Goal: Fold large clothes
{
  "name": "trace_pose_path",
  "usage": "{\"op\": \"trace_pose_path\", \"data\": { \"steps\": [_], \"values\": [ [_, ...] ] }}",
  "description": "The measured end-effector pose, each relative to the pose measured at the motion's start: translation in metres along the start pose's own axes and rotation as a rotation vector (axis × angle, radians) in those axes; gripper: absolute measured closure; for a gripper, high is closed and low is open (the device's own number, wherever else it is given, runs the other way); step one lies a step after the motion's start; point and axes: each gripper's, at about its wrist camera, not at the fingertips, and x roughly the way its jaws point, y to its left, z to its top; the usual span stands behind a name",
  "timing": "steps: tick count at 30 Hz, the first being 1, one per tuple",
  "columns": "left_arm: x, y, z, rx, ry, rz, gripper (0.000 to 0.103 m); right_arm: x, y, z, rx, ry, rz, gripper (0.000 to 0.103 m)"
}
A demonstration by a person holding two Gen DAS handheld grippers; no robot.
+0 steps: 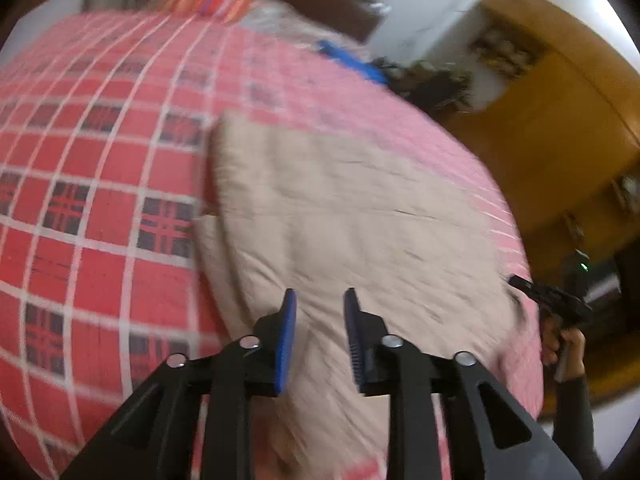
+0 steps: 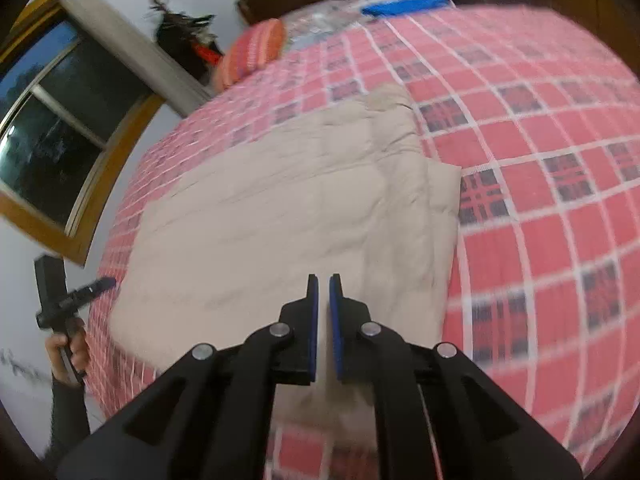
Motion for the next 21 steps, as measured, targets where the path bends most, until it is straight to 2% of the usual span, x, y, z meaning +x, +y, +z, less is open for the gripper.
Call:
{"op": "trace_pose_path", "data": {
  "steps": [3, 4, 5, 8, 10, 11, 13, 14, 15, 17, 18, 21],
  "values": [
    [0.002, -0.023, -0.029, 0.095, 0.073, -0.042, 0.067, -0.005, 0.004, -0.03, -0.039, 0.016, -0.042, 0.096],
    [0.006, -0.023, -0.033, 0.111, 0.088, -0.024, 0.067, 0.002, 0.0, -0.037, -0.042, 0.031, -0.069, 0.099],
    [0.019, -0.021, -0.04, 0.13, 0.113, 0.027, 0.067, 0.01, -0.007, -0.041, -0.027, 0.046, -0.088, 0.103],
    [0.043, -0.004, -0.043, 0.083, 0.151, 0.028, 0.069, 0.024, -0.012, -0.04, -0.02, 0.051, -0.119, 0.103],
    [0.035, -0.004, -0.043, 0.067, 0.149, 0.013, 0.069, 0.017, 0.0, -0.035, -0.022, 0.028, -0.153, 0.1],
    [0.025, -0.007, -0.045, 0.066, 0.142, -0.002, 0.067, 0.007, 0.012, -0.034, -0.04, 0.002, -0.165, 0.096],
    [-0.003, 0.003, -0.038, 0.054, 0.104, -0.046, 0.052, -0.013, 0.045, -0.043, -0.137, -0.047, -0.234, 0.095],
    [-0.014, 0.01, -0.035, 0.037, 0.078, -0.05, 0.033, -0.023, 0.07, -0.052, -0.219, -0.076, -0.292, 0.088],
    [-0.021, 0.016, -0.034, 0.016, 0.061, -0.052, 0.023, -0.025, 0.09, -0.061, -0.283, -0.089, -0.33, 0.074],
    [-0.03, 0.04, -0.027, -0.069, 0.052, -0.065, 0.023, -0.021, 0.129, -0.087, -0.393, -0.092, -0.367, 0.056],
    [-0.029, 0.051, -0.025, -0.108, 0.061, -0.071, 0.023, -0.016, 0.144, -0.098, -0.436, -0.087, -0.378, 0.051],
    [-0.02, 0.079, -0.023, -0.208, 0.091, -0.127, 0.022, 0.015, 0.198, -0.139, -0.616, -0.055, -0.425, 0.049]
  ]
}}
